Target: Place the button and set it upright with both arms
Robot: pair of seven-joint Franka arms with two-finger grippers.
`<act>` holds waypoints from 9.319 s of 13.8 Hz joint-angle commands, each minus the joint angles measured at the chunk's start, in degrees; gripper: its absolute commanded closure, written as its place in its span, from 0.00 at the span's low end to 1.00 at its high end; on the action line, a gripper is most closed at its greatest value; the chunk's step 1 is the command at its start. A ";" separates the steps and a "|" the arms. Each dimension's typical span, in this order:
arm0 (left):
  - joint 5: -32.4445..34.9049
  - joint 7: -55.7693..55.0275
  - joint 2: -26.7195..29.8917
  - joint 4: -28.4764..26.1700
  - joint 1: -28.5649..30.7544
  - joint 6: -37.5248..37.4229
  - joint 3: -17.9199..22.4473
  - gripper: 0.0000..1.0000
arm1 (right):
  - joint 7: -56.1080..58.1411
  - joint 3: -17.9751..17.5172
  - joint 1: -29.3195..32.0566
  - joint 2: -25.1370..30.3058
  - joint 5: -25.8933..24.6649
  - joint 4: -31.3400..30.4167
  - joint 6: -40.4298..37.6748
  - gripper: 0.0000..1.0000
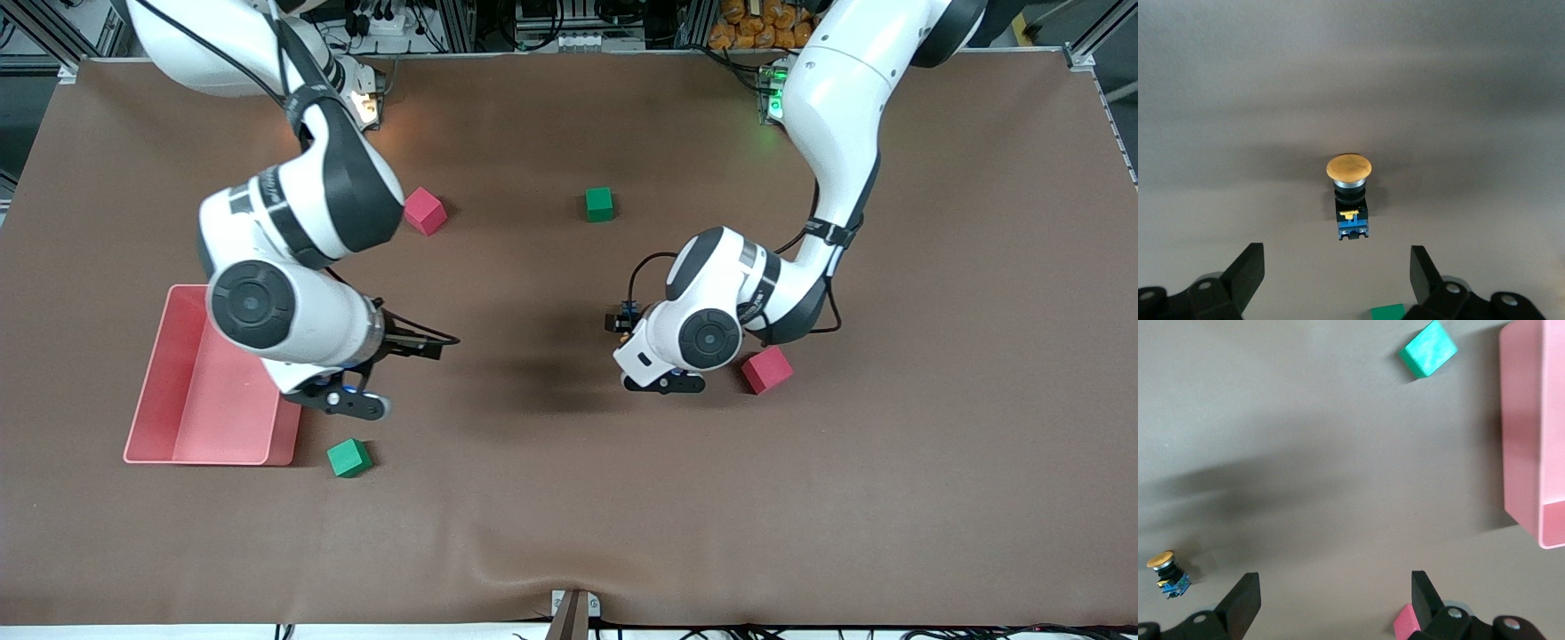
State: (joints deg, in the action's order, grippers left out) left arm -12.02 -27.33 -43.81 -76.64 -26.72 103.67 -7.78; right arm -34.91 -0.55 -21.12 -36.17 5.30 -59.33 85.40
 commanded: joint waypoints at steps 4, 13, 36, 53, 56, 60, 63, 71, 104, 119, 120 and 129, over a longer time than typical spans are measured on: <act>-0.73 -4.93 -4.70 1.41 -2.81 0.74 0.66 0.15 | 0.81 -2.43 6.61 6.62 -1.00 -3.23 -1.46 0.00; -0.02 -4.75 -7.34 1.23 -3.60 0.74 0.75 0.27 | 9.22 -5.77 16.19 13.57 -1.35 -12.20 -0.85 0.00; 28.68 -38.63 1.01 2.99 -18.27 16.64 2.59 1.00 | 23.39 -4.98 22.70 38.45 -4.25 -34.72 9.26 0.00; 91.98 -104.14 -9.96 1.23 -33.92 11.83 2.42 1.00 | 28.58 -2.52 23.41 38.01 -7.85 -32.25 4.60 0.00; 94.80 -105.82 -12.70 1.15 -35.15 8.49 2.42 1.00 | 28.49 -2.43 23.67 38.01 -7.68 -32.33 4.60 0.00; 100.16 -110.48 -15.69 1.15 -35.59 6.81 2.42 1.00 | 28.49 -2.43 23.67 37.92 -7.68 -32.34 4.60 0.00; 100.44 -110.66 -17.79 1.23 -36.12 6.02 2.42 1.00 | 28.41 -2.43 23.67 37.92 -7.68 -32.34 4.42 0.00; 100.09 -110.57 -19.12 1.15 -36.21 6.02 2.33 1.00 | 28.41 -2.43 23.67 37.92 -7.59 -32.34 4.60 0.00; 33.20 -82.62 21.12 1.67 -21.65 -1.10 -5.23 0.00 | 28.49 -2.35 23.76 37.84 -7.50 -32.34 4.07 0.00; 14.68 -14.13 30.18 1.68 24.32 -11.45 -5.23 0.00 | 28.49 -2.35 23.76 37.75 -7.50 -32.34 4.07 0.00; 13.87 -8.50 31.15 1.06 26.17 -13.04 -5.06 0.00 | 28.49 -2.35 23.76 37.75 -7.50 -32.34 4.07 0.00; 8.33 16.17 47.22 -16.94 26.46 -15.52 6.11 0.00 | 28.58 -2.35 23.76 37.75 -7.41 -32.34 4.07 0.00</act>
State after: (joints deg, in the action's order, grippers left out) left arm -3.44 -11.45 -2.58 -86.15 1.79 87.05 -2.05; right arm -6.80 -2.31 1.81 1.45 -1.92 -92.02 89.98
